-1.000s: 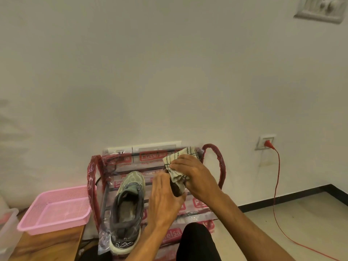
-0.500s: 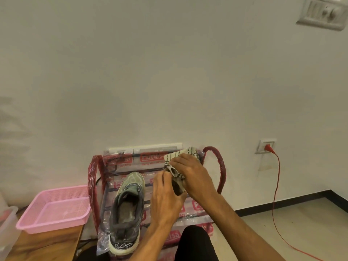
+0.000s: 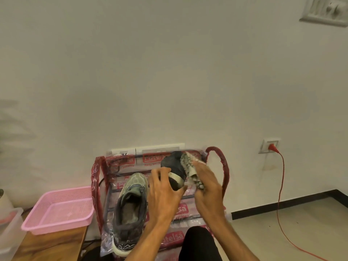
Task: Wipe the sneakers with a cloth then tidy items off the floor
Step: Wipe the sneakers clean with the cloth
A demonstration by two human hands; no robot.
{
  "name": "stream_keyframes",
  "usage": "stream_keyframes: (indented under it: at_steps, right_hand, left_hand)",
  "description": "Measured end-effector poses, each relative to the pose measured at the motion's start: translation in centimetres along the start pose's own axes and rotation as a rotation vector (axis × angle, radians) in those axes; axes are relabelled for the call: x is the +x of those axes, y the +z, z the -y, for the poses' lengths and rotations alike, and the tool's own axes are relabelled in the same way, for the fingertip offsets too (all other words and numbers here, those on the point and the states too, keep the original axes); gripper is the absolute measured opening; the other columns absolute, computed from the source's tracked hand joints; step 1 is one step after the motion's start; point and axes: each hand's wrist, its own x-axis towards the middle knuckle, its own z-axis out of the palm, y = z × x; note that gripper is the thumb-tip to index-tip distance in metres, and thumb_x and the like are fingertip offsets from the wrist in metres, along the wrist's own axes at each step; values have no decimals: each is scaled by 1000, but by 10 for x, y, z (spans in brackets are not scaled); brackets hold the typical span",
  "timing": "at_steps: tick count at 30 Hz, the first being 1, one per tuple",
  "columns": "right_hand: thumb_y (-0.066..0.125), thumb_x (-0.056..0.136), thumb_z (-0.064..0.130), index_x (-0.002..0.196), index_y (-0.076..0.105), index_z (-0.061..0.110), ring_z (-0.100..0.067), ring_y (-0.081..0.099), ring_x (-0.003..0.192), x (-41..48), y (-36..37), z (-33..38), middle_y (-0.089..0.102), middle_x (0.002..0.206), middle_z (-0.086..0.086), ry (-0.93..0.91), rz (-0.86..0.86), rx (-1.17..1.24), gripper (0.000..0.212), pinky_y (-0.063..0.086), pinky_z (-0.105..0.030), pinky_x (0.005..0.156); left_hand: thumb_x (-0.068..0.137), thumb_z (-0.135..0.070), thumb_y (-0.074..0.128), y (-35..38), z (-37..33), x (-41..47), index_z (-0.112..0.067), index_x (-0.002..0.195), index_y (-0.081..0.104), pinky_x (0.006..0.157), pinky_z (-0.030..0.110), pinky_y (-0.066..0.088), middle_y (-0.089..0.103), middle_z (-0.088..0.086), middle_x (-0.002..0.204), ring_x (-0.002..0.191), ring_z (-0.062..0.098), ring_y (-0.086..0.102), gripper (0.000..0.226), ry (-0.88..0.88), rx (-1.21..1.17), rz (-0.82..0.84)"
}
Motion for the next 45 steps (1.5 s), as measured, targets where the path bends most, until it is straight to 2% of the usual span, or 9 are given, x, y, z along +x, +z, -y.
stream_keyframes:
  at_steps: [3, 7, 11, 15, 23, 28, 34, 40, 45]
  right_hand:
    - [60, 78, -18, 141, 44, 23, -7, 35, 137, -6, 15, 9, 45, 141, 12, -85, 78, -62, 78, 33, -31, 114]
    - [58, 81, -15, 140, 50, 20, 1, 32, 131, 11, 21, 12, 49, 143, 3, 49, 55, -51, 69, 34, -24, 112]
    - [59, 77, -16, 130, 61, 18, 3, 41, 124, 2, 23, 32, 58, 132, 7, -3, 62, -32, 63, 24, -6, 106]
    - [62, 75, -15, 132, 59, 18, -5, 44, 129, -3, 29, 30, 58, 134, 5, -72, 144, -91, 66, 35, -27, 112]
    - [58, 81, -12, 137, 55, 21, -9, 50, 126, 18, 40, 32, 57, 135, 5, 127, 43, -55, 65, 46, -31, 105]
    - [63, 84, -3, 136, 56, 21, -8, 50, 125, -3, 35, 36, 58, 134, 6, 65, 128, -62, 57, 44, -26, 105]
    - [57, 81, -8, 120, 63, 25, -13, 64, 96, 6, 31, 20, 67, 105, 8, 211, 90, -101, 52, 57, -30, 78]
    - [58, 74, -14, 131, 61, 17, -13, 57, 116, -4, 17, 11, 64, 126, 0, 145, 51, -47, 66, 51, -37, 99]
    - [62, 73, -16, 129, 62, 15, -4, 47, 121, -4, 9, 22, 62, 129, 1, 28, 113, -90, 64, 30, -13, 104]
  left_hand:
    - [69, -25, 82, 1, -1, -2, -25, 112, 42, 63, 32, 51, 44, 0, 110, 94, 19, 53, 59, 32, 0, -19]
    - [67, -27, 84, 2, -1, -3, -20, 117, 46, 70, 33, 53, 42, 0, 114, 98, 14, 48, 63, 13, 11, 21]
    - [82, -22, 63, -2, -1, 3, -18, 108, 43, 60, 36, 50, 42, 3, 107, 90, 22, 51, 34, -35, -30, -21]
    - [80, -8, 63, -1, 11, -2, -19, 107, 39, 52, 35, 50, 38, 1, 104, 86, 23, 51, 38, -56, -10, -30]
    - [78, -13, 71, 0, 2, 9, -16, 108, 42, 54, 30, 43, 38, 0, 105, 82, 20, 50, 42, -128, 2, -33]
    - [83, -15, 69, -2, 5, 1, -18, 102, 39, 49, 29, 37, 32, -5, 98, 73, 22, 50, 36, -169, -17, -69]
    - [65, -33, 83, -3, -5, 4, -20, 105, 36, 56, 26, 39, 32, -3, 101, 82, 16, 46, 63, -195, -3, -50]
    - [65, -41, 81, -3, -6, 1, -27, 106, 35, 60, 31, 48, 36, -5, 102, 84, 16, 50, 64, -163, -10, -9]
    - [81, -23, 70, 3, -11, -8, -18, 105, 42, 51, 14, 27, 41, -1, 102, 76, 14, 48, 37, -147, -33, 17]
